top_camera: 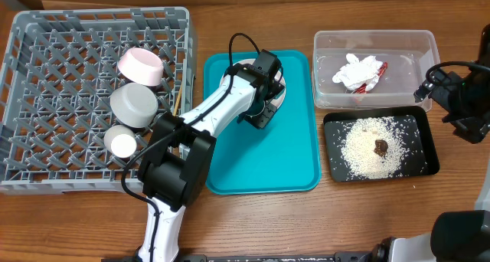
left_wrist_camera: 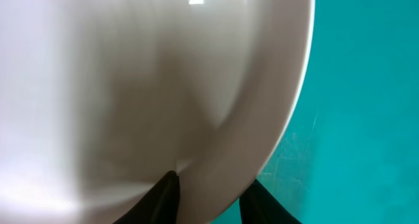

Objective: Sort waste into correct bins and load items into the dishwasher
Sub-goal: 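Grasp the white plate edge with the left gripper and lift, then carry the white plate to the rack and stand it upright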

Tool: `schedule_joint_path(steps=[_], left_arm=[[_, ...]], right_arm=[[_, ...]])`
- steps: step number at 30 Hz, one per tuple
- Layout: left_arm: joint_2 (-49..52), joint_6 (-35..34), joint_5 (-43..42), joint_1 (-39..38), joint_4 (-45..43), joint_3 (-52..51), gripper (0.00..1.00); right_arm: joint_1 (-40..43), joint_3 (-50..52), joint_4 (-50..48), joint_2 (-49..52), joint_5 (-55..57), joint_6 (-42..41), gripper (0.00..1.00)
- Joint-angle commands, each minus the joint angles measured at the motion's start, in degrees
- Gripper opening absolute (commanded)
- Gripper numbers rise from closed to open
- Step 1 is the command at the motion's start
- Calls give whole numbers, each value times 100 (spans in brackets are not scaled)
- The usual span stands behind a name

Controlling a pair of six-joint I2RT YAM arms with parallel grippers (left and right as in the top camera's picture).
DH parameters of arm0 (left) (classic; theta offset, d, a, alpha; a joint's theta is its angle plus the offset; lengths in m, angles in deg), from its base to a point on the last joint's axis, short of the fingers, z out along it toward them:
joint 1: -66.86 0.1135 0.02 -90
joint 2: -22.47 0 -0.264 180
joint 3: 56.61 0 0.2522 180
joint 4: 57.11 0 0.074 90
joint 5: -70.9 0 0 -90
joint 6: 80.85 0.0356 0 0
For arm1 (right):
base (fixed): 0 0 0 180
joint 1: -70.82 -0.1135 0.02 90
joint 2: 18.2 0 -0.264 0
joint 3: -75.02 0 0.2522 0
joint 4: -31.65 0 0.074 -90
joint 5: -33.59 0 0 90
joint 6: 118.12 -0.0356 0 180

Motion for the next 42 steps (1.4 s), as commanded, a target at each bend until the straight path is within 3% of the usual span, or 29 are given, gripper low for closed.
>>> schedule_joint_path(steps=[1,8,17,31,38,42], left_arm=[[87,-15,-15,-114,-33,-63,29],[90,-15,138,-127,-109,-173,5],[22,-48,278,-127,-13,-81,4],[-1097,-844,284,35,540,1272,4],[-1965,-1025,131,664,699,1311,4],[-2459,-872,-769,1333,737,1311,4]], right_arm=[[13,-125,-26,-79,55,9,100],[13,-125,-24,-79,55,9,100],[13,-125,-22,-79,55,9,100],[13,-125,-11,-79,55,9,100],[13,-125,-11,-79,55,9,100],[13,-125,-11,-79,57,9,100]])
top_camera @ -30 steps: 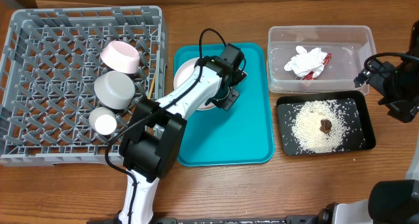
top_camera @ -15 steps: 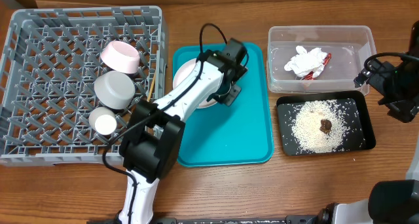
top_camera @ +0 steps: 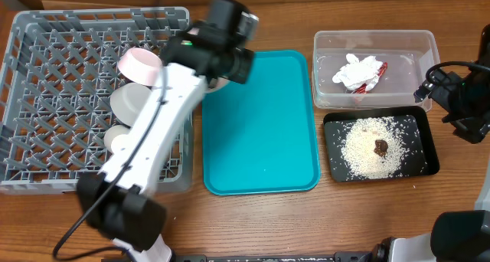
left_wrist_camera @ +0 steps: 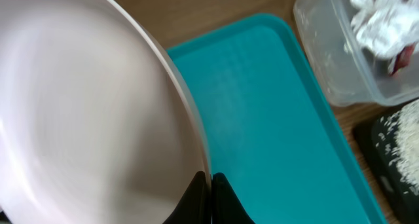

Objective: Sort waste into correct bins and load items into the dishwasher
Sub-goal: 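Carry the white plate to the rack and stand it upright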

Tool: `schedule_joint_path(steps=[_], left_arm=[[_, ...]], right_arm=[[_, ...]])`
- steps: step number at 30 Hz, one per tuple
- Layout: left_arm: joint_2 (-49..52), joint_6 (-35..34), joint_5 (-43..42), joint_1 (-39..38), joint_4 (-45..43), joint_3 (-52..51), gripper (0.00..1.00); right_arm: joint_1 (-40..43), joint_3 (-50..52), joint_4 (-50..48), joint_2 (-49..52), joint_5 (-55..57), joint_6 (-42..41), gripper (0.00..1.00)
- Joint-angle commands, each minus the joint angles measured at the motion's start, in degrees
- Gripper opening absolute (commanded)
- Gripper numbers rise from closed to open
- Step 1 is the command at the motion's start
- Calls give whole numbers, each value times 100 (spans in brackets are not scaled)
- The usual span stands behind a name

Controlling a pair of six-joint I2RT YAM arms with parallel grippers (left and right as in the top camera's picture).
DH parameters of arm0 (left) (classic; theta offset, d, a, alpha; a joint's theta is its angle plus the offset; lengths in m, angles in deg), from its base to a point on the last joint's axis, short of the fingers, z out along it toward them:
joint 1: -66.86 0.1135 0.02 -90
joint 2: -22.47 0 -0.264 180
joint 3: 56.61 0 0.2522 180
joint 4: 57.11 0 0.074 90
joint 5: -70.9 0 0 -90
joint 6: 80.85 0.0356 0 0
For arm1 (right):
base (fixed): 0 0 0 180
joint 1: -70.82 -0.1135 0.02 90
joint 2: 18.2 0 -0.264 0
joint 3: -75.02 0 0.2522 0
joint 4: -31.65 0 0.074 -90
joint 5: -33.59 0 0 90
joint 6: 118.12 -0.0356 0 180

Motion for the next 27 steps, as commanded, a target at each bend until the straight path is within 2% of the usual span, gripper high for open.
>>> schedule_joint_path(steps=[1,8,9,13,23,26,27], left_arm=[[-496,24,-962,625,24,136,4],[-420,33,-3200,1797,149,122,4],[-282,52,-3930,2173,149,92,4],[94,138,-4898,2498,166,92,4],[796,175,-5016,2758,262,92,4],[839,177,-4758,2863,372,92,4],[839,175,-4612,2900,396,92,7]], right_arm=[[13,-125,-15,-79,55,11,100],[13,-125,-11,-79,55,11,100],[13,-125,-4,-79,55,11,100],[13,-125,13,-79,52,9,100],[13,-125,72,-79,55,9,100],[13,-125,83,-79,55,9,100],[13,-125,92,-79,55,9,100]])
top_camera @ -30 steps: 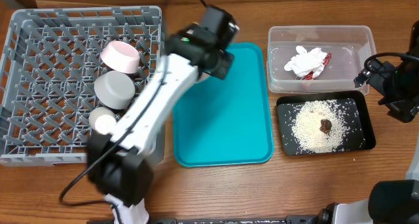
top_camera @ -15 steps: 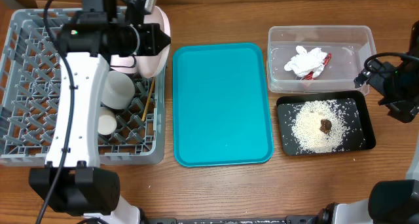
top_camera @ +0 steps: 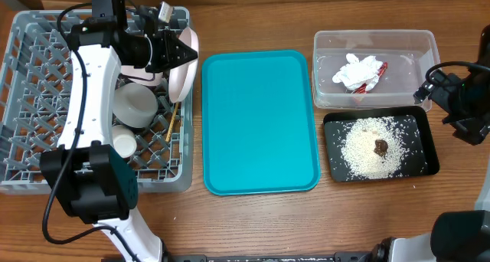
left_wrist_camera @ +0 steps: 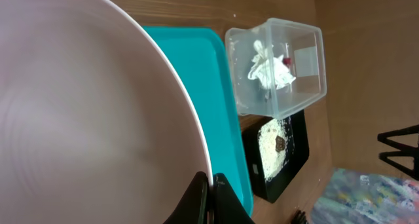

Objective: Sort waste into correct bins and load items into the dishwasher
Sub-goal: 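Carry the white plate to the rack and stand it upright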

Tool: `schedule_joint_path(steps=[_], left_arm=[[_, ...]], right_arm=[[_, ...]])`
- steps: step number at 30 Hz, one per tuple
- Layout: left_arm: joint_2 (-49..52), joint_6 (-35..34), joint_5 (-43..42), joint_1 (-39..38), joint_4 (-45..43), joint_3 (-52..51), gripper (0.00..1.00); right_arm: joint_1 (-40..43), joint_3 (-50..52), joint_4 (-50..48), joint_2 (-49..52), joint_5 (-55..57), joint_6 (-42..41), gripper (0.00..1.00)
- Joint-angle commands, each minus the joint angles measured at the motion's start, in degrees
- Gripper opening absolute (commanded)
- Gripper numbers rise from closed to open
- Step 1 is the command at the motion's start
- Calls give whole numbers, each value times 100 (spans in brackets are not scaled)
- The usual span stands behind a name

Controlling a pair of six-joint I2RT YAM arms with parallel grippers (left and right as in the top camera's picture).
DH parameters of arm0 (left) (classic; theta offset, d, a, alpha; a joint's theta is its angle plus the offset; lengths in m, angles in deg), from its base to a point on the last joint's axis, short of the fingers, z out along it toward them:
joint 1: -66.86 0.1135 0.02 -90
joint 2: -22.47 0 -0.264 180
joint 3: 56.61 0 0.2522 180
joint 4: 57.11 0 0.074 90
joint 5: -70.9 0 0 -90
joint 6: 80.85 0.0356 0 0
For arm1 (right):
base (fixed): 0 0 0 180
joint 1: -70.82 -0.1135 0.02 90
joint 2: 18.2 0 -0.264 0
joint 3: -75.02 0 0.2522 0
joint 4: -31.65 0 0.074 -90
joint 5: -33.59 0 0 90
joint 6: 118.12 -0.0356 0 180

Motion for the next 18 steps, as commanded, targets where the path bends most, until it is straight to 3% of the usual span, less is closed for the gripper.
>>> schedule_joint_path(steps=[1,2,4,13,18], left_arm=[[37,149,245,184,122,87,17],[33,146,315,225,155,87,35],[31,146,345,321,195,87,46],[-402,264,442,380,297,109,63],[-1008,175,1947,68,544,107,72]], right_arm=[[13,-125,9,-79,52,11,100],[13,-125,11,-79,55,11,100],[13,-125,9,-79,52,11,100],[13,-125,2,-79,52,11,100],[11,-125,-81,-79,52,13,100]])
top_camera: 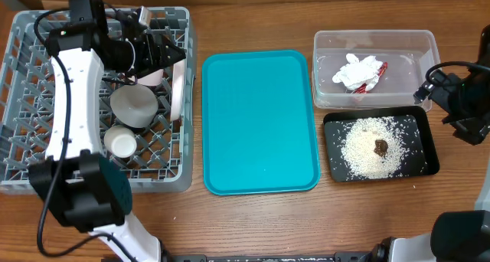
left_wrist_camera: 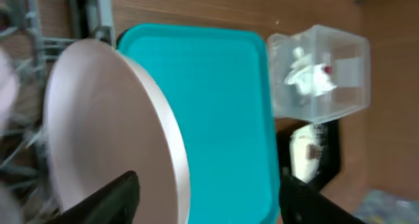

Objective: Sort waste into correct bins and load items into the dishwasher
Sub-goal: 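Carry the white plate to the rack and stand it upright, then withdraw the left gripper from the rack toward the teal tray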

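A pale pink plate (top_camera: 178,90) stands on edge in the right side of the grey dish rack (top_camera: 46,178). In the left wrist view the plate (left_wrist_camera: 111,119) fills the left half, with the rack's bars behind it. My left gripper (top_camera: 172,54) hangs over the rack just above the plate and is open; its dark fingers (left_wrist_camera: 111,198) are spread wide on either side of the plate's rim, with my left gripper (left_wrist_camera: 209,185) apart from it. My right gripper (top_camera: 436,90) sits at the far right beside the bins, its jaws too dark to read.
The rack also holds a pink bowl (top_camera: 153,76), a grey bowl (top_camera: 132,105) and a white cup (top_camera: 121,143). A bare teal tray (top_camera: 260,124) lies mid-table. A clear bin (top_camera: 374,59) holds crumpled tissue, and a black tray (top_camera: 379,145) holds rice.
My left gripper was shut on the plate's rim at the rack's right edge. Now it is open and the plate stands in the rack by itself. The arm has moved slightly left.
My left gripper was down on the plate lying on the teal tray. Then the plate was held above the tray's top left corner, leaving the tray bare. Then it was tilted on edge at the rack's right side, and now it stands there released.
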Tool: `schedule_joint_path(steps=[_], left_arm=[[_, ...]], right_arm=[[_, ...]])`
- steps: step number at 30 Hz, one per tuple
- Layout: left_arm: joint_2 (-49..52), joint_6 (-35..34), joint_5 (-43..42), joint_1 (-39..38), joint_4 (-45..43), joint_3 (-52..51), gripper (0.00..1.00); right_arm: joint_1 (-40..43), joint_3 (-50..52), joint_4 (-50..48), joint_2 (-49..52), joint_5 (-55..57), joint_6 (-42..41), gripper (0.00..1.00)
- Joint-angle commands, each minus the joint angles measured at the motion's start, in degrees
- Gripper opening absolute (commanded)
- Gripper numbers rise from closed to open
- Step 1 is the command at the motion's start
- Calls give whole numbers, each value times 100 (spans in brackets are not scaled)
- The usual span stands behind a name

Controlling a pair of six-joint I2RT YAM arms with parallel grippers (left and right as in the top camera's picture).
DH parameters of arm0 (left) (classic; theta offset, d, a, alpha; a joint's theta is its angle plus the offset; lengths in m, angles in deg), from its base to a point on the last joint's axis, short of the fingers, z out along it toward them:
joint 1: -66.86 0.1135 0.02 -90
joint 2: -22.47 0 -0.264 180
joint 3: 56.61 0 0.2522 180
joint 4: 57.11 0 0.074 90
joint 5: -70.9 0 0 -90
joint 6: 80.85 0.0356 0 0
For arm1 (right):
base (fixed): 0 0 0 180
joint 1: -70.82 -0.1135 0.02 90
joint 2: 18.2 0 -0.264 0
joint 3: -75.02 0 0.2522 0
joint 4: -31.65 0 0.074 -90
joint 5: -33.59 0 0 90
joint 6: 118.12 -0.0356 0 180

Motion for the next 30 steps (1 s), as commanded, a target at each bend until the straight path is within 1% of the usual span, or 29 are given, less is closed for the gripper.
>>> schedule_joint_path(steps=[1,2,4,5,7,9,11,13,14,16,17,20,23,25,29,30], left_arm=[[-789,-109,1475,-297,205,107,77],[-879,-275,1768,-345,280,107,79],[-1021,-503,2035,-461,420,107,80],[-1062,-492,2037,-538,466,107,81],[-1099,-391,2155,-791,546,107,81],[-1097,-302,2391,-1115,603,107,79],[-1086,-350,2778,-1471,649,105,71],[-1073,-494,3235,-1832,660,94,59],[-1040,-616,3473,-2065,658,94,51],[-946,-750,3735,-2391,658,94,18],[-868,-807,3895,-2564,658,87,4],[-516,-839,4341,-3051,660,83,4],[-72,-811,4736,-3324,645,83,4],[271,-793,4972,-3405,616,83,4],[837,-789,5082,-3351,621,83,4],[964,-791,5292,-3305,616,83,4]], right_arm=[[11,-125,-83,-79,50,13,100],[4,-125,-118,-79,48,13,100],[-24,-125,-212,-79,-31,125,100],[-52,-125,-304,-79,-214,332,100],[-118,-125,-442,-79,-446,466,100],[-181,-125,-544,-79,-501,463,100],[-229,-125,-601,-79,-509,457,100],[-247,-125,-601,-79,-507,444,100],[-249,-125,-599,-79,-505,446,100],[-251,-125,-599,-79,-505,446,100],[-251,-125,-599,-79,-505,446,100],[-251,-125,-581,-79,-507,444,100],[-251,-125,-560,-79,-505,446,100],[-251,-125,-549,-79,-505,448,100],[-251,-125,-511,-79,-505,466,100],[-251,-125,-511,-79,-505,463,100]])
